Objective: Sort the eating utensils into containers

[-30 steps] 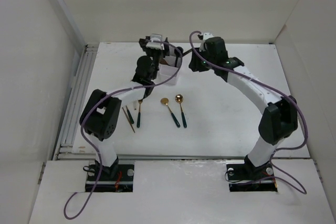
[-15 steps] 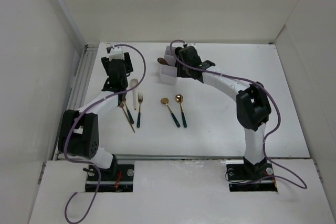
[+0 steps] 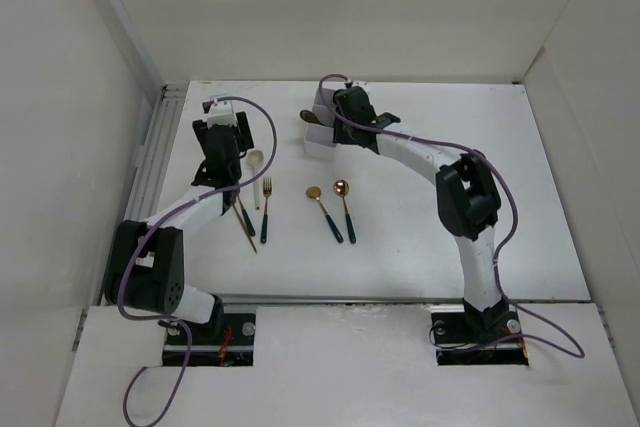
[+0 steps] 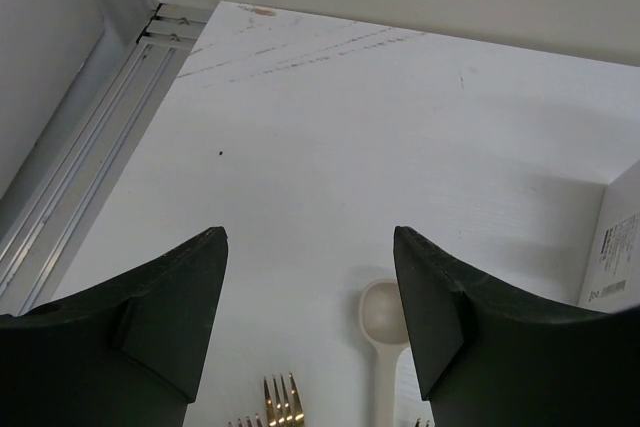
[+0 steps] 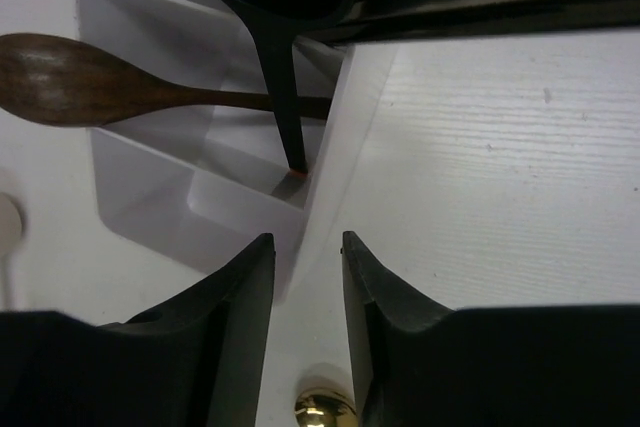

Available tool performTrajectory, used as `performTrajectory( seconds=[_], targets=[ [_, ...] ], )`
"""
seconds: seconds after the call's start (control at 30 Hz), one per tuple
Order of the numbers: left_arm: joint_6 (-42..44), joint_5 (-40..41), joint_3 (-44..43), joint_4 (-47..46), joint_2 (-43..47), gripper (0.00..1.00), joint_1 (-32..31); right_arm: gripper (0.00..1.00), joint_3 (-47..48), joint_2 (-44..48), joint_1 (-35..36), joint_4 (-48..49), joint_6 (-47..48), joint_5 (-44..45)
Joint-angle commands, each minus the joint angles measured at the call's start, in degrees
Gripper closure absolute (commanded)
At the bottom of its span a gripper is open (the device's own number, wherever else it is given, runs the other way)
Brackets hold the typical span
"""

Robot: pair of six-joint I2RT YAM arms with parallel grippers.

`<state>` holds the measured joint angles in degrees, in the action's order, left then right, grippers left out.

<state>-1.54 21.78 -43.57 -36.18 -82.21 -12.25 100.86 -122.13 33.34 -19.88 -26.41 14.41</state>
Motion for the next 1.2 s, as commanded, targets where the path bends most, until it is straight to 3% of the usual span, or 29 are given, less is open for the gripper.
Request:
performTrajectory(
  seconds=[0.0,0.13,0.27,0.4,0.77,1.17],
  targets=[
    [0.22,-0.51,0.85,-3.02,2.41,0.36,0.39,0.63,3.91,-2.93,0.14,0.64,-0.48,0.44],
    [0.22,-0.51,0.86,-3.54,2.41,0.36,0.39,0.69,6.1,-5.13,-0.38,-0.59,-0.48,0.44],
    [0.22,-0.51,0.86,-3.54,2.41,0.36,0.39,0.87,6.98,-5.14,-0.91,-1.13,0.66,2.89],
    [0.22,-0.51,1.38,-3.54,2.41,0.34,0.39,0.99,6.98,-3.56,-0.91,-1.65,3.03,7.54],
    [-0.3,-1.65,1.38,-3.54,2.41,0.33,0.39,1.0,6.98,-2.5,-1.97,-5.43,4.88,18.7],
    [-0.3,-2.18,1.91,-3.54,2.41,0.32,0.39,0.98,5.85,-2.59,-3.55,-4.12,5.5,14.6]
  ],
)
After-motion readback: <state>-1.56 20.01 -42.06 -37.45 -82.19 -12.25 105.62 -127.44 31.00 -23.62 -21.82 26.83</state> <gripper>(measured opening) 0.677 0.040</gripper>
